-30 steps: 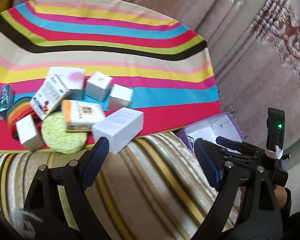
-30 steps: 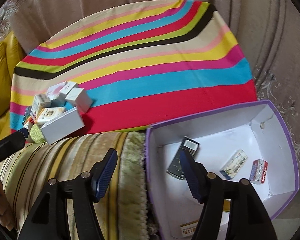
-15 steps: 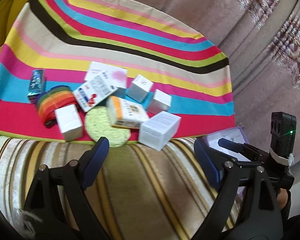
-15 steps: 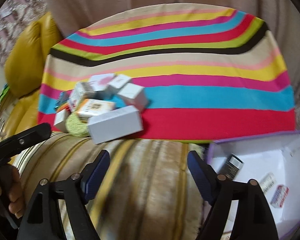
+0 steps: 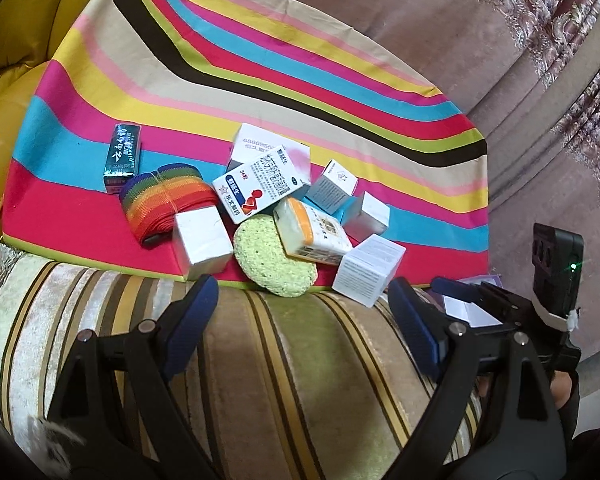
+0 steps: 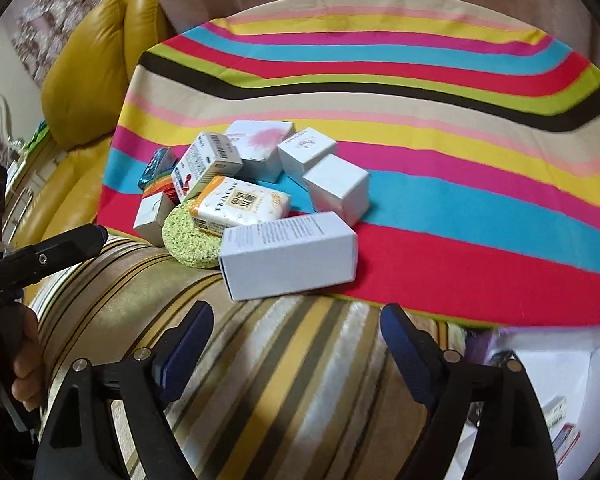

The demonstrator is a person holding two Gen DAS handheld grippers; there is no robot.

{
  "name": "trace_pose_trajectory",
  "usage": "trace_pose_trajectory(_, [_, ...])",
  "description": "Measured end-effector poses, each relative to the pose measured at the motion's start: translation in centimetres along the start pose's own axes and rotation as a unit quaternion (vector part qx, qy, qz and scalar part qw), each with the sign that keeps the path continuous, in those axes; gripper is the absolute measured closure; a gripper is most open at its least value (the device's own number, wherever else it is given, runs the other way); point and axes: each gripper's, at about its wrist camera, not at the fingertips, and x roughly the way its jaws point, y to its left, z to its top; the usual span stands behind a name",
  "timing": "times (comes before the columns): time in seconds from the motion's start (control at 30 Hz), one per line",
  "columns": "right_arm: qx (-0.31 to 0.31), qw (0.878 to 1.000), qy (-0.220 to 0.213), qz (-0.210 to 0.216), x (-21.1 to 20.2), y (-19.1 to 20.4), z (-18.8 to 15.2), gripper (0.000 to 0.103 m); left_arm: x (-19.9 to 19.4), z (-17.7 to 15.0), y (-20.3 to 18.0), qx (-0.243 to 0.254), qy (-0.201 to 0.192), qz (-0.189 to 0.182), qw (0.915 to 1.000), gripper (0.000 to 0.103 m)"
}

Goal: Organize objects
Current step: 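Move both open grippers over the pile of boxes on the striped cloth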

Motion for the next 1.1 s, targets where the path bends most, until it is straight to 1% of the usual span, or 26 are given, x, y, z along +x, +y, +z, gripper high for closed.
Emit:
trace_pose_trajectory(0.2, [-0.021, 1.000, 0.018, 0.010, 1.7, 0.1, 1.0, 0.012, 0.2, 0.1, 0.5, -0.007, 0.003, -0.008, 0.9999, 0.014])
trace_pose_trajectory(0.57, [-0.052, 0.998, 0.035, 0.004, 3.5, 0.5, 2.2, 0.011, 0.9, 1.1, 1.4, -0.015, 0.003, -0.003, 0.9999, 0.014])
trace_pose_trajectory(0.87, [-0.056, 0.998, 0.038, 0.002, 4.4, 0.2, 2.7, 0.011, 2.0, 3.2, 1.9, -0.020, -0.013, 0.009, 0.9997, 0.014])
trace_pose_trajectory(0.97, [-0.056, 0.998, 0.037, 0.000, 4.7, 0.0, 3.0, 0.011, 2.8, 4.1, 2.2, -0.031, -0.019, 0.013, 0.9993, 0.014])
trace_pose_trajectory(1.1, [-0.053, 0.998, 0.034, -0.007, 4.9, -0.1, 3.3, 0.011, 4.1, 5.1, 2.7, -0.052, -0.017, 0.014, 0.9984, 0.014])
